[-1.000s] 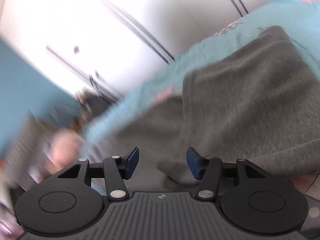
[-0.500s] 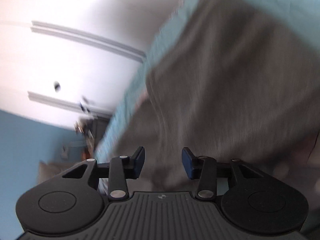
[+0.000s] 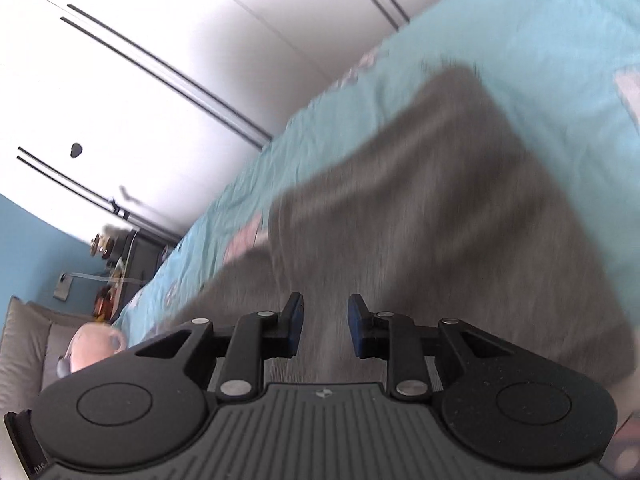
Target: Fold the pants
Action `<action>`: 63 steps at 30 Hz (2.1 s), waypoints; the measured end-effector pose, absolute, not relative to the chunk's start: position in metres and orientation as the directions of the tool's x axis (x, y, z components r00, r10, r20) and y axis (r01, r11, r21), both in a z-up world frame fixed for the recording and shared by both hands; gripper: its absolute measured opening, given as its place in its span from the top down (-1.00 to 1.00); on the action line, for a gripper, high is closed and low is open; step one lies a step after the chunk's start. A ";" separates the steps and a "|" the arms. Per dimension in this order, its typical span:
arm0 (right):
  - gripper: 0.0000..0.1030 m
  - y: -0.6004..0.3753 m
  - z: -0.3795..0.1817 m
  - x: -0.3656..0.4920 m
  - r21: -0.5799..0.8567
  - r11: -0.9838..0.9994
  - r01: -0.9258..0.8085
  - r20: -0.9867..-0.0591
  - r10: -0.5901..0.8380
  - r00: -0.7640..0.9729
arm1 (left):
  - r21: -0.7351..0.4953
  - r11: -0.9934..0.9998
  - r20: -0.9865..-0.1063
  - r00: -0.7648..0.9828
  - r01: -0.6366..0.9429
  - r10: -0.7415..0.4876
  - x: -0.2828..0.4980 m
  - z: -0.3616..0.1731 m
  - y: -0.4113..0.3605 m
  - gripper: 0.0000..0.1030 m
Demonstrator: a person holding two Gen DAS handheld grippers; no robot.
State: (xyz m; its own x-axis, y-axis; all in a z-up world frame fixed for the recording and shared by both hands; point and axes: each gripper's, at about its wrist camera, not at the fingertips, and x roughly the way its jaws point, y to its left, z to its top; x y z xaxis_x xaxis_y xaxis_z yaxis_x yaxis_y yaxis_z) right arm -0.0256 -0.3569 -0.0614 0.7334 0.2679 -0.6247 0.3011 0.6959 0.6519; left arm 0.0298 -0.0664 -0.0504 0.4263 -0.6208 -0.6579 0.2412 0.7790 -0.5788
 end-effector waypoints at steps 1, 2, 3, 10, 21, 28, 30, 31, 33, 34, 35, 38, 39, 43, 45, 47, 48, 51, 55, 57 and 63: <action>0.51 -0.365 -0.057 -0.020 0.645 0.704 0.297 -0.622 0.259 0.739 | -0.564 0.783 -0.664 0.419 0.262 -0.619 0.032 -0.054 -0.073 -0.83; 0.43 -0.368 -0.053 -0.017 0.637 0.710 0.299 -0.623 0.247 0.742 | -0.534 0.794 -0.673 0.423 0.289 -0.607 0.031 -0.057 -0.079 -0.80; 0.40 -0.370 -0.050 -0.015 0.633 0.713 0.302 -0.624 0.239 0.744 | -0.481 0.818 -0.694 0.435 0.314 -0.574 0.030 -0.060 -0.084 -0.71; 0.32 -0.375 -0.057 -0.016 0.590 0.739 0.325 -0.652 0.200 0.731 | -0.311 0.874 -0.779 0.426 0.374 -0.460 0.026 -0.077 -0.094 0.07; 0.05 -0.349 -0.044 0.013 0.536 0.803 0.259 -0.673 0.222 0.706 | -0.149 0.981 -0.709 0.679 0.121 -0.191 -0.016 -0.023 -0.016 -0.51; 0.32 -0.293 -0.049 0.069 0.580 0.803 0.139 -0.643 0.346 0.683 | -0.188 0.970 -0.714 0.700 -0.154 -0.028 -0.021 -0.030 0.079 -0.76; 0.51 -0.276 -0.062 0.087 0.537 0.829 0.155 -0.696 0.332 0.636 | -0.299 0.931 -0.735 0.673 -0.210 -0.084 -0.017 -0.040 0.099 -0.76; 0.52 -0.272 -0.070 0.095 0.511 0.842 0.175 -0.722 0.309 0.619 | -0.348 0.910 -0.740 0.662 -0.226 -0.118 -0.014 -0.048 0.109 -0.76; 0.54 -0.266 -0.081 0.112 0.415 0.879 0.235 -0.776 0.207 0.596 | -0.444 0.855 -0.754 0.627 -0.268 -0.195 -0.009 -0.064 0.123 -0.75; 0.56 -0.265 -0.083 0.120 0.378 0.894 0.241 -0.775 0.163 0.611 | -0.474 0.830 -0.761 0.611 -0.294 -0.218 -0.008 -0.068 0.128 -0.75; 0.56 -0.265 -0.082 0.125 0.359 0.903 0.237 -0.762 0.136 0.633 | -0.505 0.802 -0.763 0.599 -0.318 -0.243 -0.006 -0.074 0.135 -0.75; 0.40 -0.262 -0.060 0.126 0.298 0.927 0.227 -0.659 0.027 0.752 | -0.544 0.757 -0.763 0.590 -0.362 -0.266 -0.009 -0.084 0.141 -0.75; 0.22 -0.262 -0.052 0.122 0.291 0.930 0.226 -0.631 0.009 0.776 | -0.554 0.750 -0.764 0.578 -0.361 -0.286 -0.007 -0.087 0.142 -0.75; -0.32 -0.252 -0.045 0.109 0.152 0.960 0.236 -0.730 -0.052 0.681 | -0.565 0.739 -0.768 0.562 -0.367 -0.308 -0.012 -0.088 0.141 -0.75; -0.31 -0.238 -0.054 0.099 -0.023 0.973 0.232 -0.762 -0.167 0.626 | -0.577 0.732 -0.759 0.567 -0.362 -0.319 -0.012 -0.090 0.140 -0.75; -0.29 -0.227 -0.071 0.096 -0.118 0.971 0.208 -0.785 -0.219 0.579 | -0.588 0.723 -0.756 0.564 -0.361 -0.333 -0.013 -0.093 0.140 -0.75; -0.29 -0.225 -0.079 0.099 -0.145 0.967 0.208 -0.800 -0.238 0.551 | -0.594 0.718 -0.752 0.567 -0.363 -0.336 -0.014 -0.092 0.141 -0.75; -0.24 -0.223 -0.094 0.111 -0.209 0.947 0.243 -0.792 -0.309 0.526 | -0.602 0.708 -0.744 0.582 -0.370 -0.329 -0.021 -0.090 0.144 -0.76; 0.47 -0.224 -0.100 0.108 -0.326 0.926 0.189 -0.747 -0.375 0.549 | -0.611 0.696 -0.743 0.576 -0.378 -0.340 -0.023 -0.090 0.148 -0.76; 0.51 -0.230 -0.100 0.100 -0.327 0.934 0.144 -0.745 -0.349 0.569 | -0.619 0.686 -0.742 0.570 -0.383 -0.352 -0.024 -0.091 0.151 -0.76; 0.61 -0.258 -0.056 0.071 -0.111 0.970 0.216 -0.715 -0.229 0.660 | -0.632 0.672 -0.734 0.576 -0.385 -0.360 -0.025 -0.093 0.151 -0.77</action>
